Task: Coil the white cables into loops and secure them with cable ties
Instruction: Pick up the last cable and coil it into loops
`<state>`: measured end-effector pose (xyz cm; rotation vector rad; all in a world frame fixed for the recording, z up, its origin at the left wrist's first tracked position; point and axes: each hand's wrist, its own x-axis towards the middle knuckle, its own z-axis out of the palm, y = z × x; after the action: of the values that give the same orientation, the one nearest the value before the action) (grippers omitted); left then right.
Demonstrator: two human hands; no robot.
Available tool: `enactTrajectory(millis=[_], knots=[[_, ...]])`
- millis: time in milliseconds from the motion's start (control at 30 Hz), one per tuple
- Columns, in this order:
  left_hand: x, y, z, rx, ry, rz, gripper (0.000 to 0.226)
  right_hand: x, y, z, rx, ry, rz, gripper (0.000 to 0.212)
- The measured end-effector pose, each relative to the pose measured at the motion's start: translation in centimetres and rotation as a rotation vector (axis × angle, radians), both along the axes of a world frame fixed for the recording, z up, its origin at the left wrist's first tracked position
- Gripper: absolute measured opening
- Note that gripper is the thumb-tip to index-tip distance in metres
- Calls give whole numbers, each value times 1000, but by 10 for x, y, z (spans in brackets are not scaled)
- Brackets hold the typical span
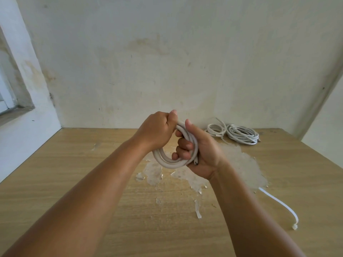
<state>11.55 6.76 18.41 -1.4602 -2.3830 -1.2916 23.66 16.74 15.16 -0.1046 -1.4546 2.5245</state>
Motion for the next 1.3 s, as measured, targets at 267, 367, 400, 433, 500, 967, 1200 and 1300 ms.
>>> enactTrajectory(millis=[267,367,400,433,500,967,1200,1300], knots=[[-3,-3,-1,-38,-163,-152,66,2,0,5,-96,-145,-207,44],[-22,-17,-19,-18,-247,-167,60,4,11,3,-168,-158,-272,43],[-27,-22,-31,-2,-255,-157,57,5,16,2,-201,-151,-289,43],[-31,-27,-46,16,-246,-128,53,5,19,2,-231,-144,-305,43],[-34,-36,-77,61,-207,2,42,4,24,0,-280,-133,-338,42],[14,-10,-119,-478,72,145,49,-21,6,-21,-35,20,-675,42],[49,-17,-117,-628,388,91,36,-29,10,-50,495,-60,-652,46],[50,-22,-116,-656,610,18,20,-28,15,-58,596,-96,-568,58]])
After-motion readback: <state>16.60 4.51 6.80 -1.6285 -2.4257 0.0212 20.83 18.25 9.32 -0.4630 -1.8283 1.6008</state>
